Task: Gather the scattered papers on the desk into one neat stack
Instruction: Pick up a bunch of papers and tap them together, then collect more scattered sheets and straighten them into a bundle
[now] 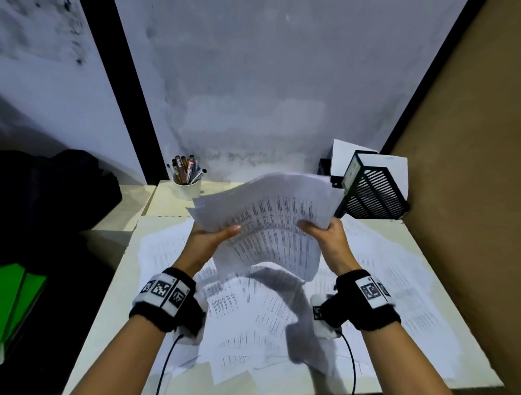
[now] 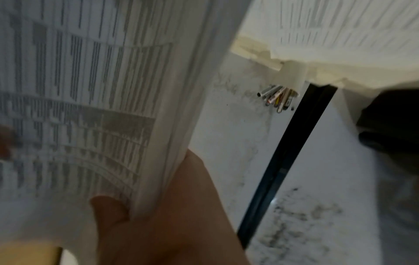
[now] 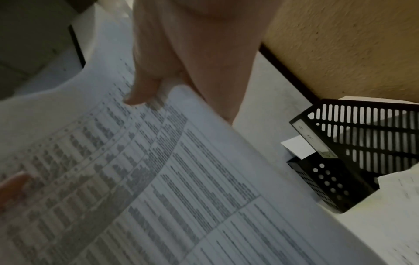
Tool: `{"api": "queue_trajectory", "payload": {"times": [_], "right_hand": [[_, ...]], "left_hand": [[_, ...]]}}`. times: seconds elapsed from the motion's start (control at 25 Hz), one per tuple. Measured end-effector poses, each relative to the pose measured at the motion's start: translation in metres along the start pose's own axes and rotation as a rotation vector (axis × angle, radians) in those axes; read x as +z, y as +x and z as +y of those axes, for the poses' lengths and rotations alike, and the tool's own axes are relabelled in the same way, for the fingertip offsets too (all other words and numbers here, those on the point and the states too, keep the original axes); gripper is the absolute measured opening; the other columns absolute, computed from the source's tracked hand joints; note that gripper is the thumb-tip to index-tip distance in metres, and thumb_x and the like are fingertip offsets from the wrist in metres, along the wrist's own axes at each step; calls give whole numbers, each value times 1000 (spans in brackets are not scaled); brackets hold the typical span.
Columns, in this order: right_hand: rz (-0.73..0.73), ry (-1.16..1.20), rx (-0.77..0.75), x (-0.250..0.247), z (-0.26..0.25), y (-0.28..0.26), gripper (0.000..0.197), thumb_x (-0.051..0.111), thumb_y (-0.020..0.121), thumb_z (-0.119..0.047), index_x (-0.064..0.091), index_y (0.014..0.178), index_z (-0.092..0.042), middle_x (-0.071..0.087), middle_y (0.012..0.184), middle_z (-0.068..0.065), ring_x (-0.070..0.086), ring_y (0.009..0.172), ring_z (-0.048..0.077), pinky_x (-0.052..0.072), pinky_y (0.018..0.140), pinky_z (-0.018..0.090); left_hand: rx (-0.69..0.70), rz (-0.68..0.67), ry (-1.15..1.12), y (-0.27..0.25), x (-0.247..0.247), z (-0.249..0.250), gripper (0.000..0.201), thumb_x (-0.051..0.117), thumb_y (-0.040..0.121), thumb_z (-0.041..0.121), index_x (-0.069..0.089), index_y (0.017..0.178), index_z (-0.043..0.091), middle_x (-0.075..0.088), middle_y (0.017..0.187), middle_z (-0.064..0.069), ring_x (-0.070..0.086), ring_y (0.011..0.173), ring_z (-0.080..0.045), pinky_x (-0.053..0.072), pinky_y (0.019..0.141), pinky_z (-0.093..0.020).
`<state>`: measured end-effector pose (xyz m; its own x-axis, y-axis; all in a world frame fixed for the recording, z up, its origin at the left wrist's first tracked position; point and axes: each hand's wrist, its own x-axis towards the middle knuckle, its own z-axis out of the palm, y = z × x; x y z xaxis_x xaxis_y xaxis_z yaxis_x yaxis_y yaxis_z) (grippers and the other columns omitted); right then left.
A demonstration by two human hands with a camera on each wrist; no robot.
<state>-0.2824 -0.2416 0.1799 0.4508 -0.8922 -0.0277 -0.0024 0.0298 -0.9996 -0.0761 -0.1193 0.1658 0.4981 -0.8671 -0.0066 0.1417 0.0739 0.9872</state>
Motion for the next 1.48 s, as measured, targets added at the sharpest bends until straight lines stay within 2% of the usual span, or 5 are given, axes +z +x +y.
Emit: {"api": "queue_trajectory", "payload": {"times": [0.4, 0.64, 0.8, 1.24, 1.48], "right_hand": [[140, 45, 14, 2, 6, 1, 24, 61, 83, 0, 59, 107, 1, 65, 91, 6, 64, 83, 13, 52, 69, 18], [42, -104, 101, 19, 26, -10, 20, 46, 94, -8, 52, 113, -10, 61, 109, 8, 58, 108, 27, 45, 100, 51], [67, -31, 49, 25, 20, -6, 29, 54, 91, -8, 52, 119, -11, 64, 105, -1, 62, 99, 12, 53, 90, 29], [78, -158, 306, 13, 46, -3, 33, 53, 93, -11, 51, 123, 0, 59, 120, 8, 54, 116, 22, 39, 105, 38], [92, -178, 203, -58, 51, 19, 33, 61, 88, -18, 51, 118, -12, 55, 115, 9, 56, 101, 21, 47, 80, 26]], "left_hand": [[-9, 106, -70, 6, 8, 7, 60, 84, 49, 37, 63, 100, 12, 74, 94, -5, 69, 81, -16, 56, 84, -40], [-50, 0, 200, -7, 14, 1, 3, 64, 83, 20, 65, 85, 22, 68, 89, -3, 65, 88, -20, 50, 93, -50], [-36, 98, 152, -8, 17, 1, 8, 60, 85, 13, 61, 84, 21, 64, 87, -2, 62, 86, -21, 51, 88, -43], [-251, -31, 234, -23, 6, -48, 29, 60, 84, 23, 53, 111, 19, 63, 105, -1, 60, 99, -22, 46, 94, -39], [-199, -60, 498, -7, 19, -48, 34, 52, 92, 18, 42, 61, 11, 37, 54, -6, 38, 52, -17, 32, 55, -27]]}}
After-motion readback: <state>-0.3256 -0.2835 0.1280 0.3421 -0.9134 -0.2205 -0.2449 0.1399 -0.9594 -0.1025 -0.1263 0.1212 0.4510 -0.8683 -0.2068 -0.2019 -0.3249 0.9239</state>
